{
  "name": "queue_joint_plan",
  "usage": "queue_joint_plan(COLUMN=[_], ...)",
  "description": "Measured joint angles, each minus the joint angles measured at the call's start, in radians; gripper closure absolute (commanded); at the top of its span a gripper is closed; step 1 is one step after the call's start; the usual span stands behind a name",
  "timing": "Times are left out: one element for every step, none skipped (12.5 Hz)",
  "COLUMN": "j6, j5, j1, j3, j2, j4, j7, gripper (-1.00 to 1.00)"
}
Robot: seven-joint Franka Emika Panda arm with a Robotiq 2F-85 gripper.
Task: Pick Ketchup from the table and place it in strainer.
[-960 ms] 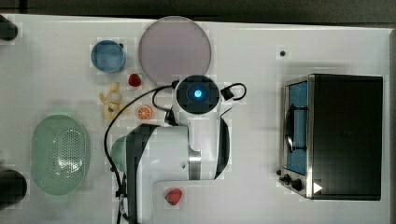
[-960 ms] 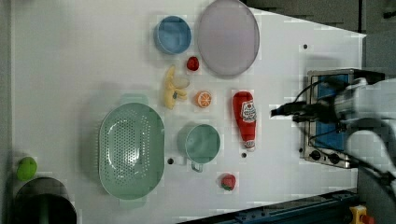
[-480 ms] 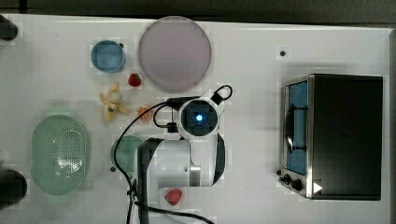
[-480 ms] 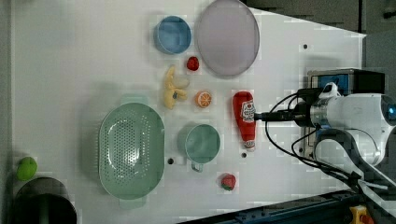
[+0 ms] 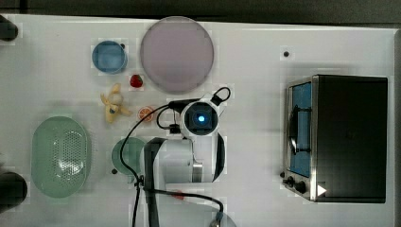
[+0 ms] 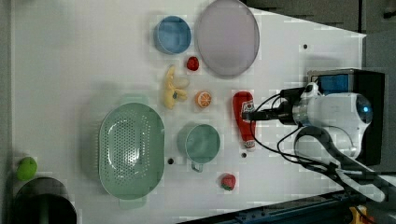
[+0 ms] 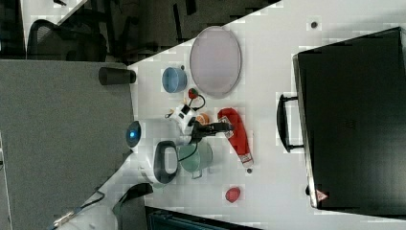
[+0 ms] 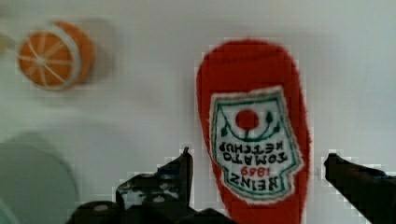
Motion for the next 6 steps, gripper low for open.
queue_joint_plan(j6=[0.038,0.061,0.077,0.096,0.11,0.116], j5=[-0.002,-0.002,0.002,0.006,0.005,0.003], j1=[0.0,0.0,0.001,0.001,0.0,-0.001], j3=[-0.001,0.0,0.001,-0.003,-0.009,-0.011], j2=[0.029,0.062,0.094,0.119,0.139,0.145], j4=[-0.008,-0.008,-0.008,-0.016,-0.023,-0.025], j7=[-0.001,-0.005,-0.006,-0.006,-0.009,-0.009], gripper=[-1.0,-1.0,-0.93,-0.7,-0.44,-0.25])
